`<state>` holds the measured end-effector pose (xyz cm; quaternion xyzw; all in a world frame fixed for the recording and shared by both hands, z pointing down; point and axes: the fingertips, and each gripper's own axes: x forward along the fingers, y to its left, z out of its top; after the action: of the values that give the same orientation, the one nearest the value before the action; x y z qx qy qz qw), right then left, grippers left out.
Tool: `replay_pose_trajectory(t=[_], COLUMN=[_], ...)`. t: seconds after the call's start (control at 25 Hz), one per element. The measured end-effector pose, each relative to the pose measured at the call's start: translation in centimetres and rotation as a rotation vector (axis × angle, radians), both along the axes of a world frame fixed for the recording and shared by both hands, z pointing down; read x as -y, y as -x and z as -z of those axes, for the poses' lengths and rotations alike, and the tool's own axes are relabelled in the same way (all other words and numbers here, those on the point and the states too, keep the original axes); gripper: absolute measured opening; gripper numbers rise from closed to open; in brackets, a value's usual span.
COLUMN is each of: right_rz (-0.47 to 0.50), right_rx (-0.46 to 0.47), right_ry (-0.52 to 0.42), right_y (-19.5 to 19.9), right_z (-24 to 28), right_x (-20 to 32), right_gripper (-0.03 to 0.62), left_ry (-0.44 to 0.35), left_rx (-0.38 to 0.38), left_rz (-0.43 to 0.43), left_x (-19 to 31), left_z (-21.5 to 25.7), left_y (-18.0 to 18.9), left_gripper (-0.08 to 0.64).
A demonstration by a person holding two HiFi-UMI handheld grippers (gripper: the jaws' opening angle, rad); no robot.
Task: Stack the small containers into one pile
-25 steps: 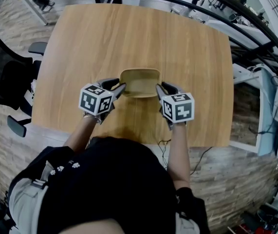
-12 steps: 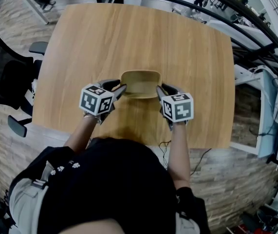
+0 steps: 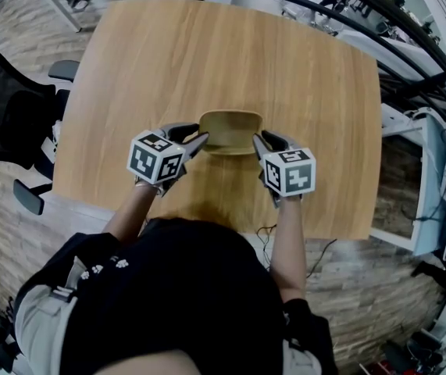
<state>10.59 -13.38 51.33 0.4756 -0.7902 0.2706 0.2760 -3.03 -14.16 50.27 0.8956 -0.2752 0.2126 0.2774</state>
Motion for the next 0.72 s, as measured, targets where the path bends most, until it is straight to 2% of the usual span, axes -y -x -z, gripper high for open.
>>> replay_pose_trajectory(t=[0.24,0.56,0.72], right_rz=[-0.027,-0.029,-0.040], right_rx=[-0.057,-0.055,-0.025], right_ry=[-0.002,0.068,0.064], right_y=[-1.3,-1.3,-1.5], right_z=[-0.8,-3.5,-3.1], right_x=[-0.3,-1.3,-1.2], right_gripper=[0.086,0.086,0.054], left_ry=[-0.047,0.036,0.053], left_rx=[0.068,0.110,0.110], left_rz=[0.010,-0.038,-0.043], left_x=[0.8,-1.1,-1.6], left_z=[-0.1,-3.0,-3.3], left_y=[1.4,0.8,0.3], left_gripper=[0.133,0.133,0.132])
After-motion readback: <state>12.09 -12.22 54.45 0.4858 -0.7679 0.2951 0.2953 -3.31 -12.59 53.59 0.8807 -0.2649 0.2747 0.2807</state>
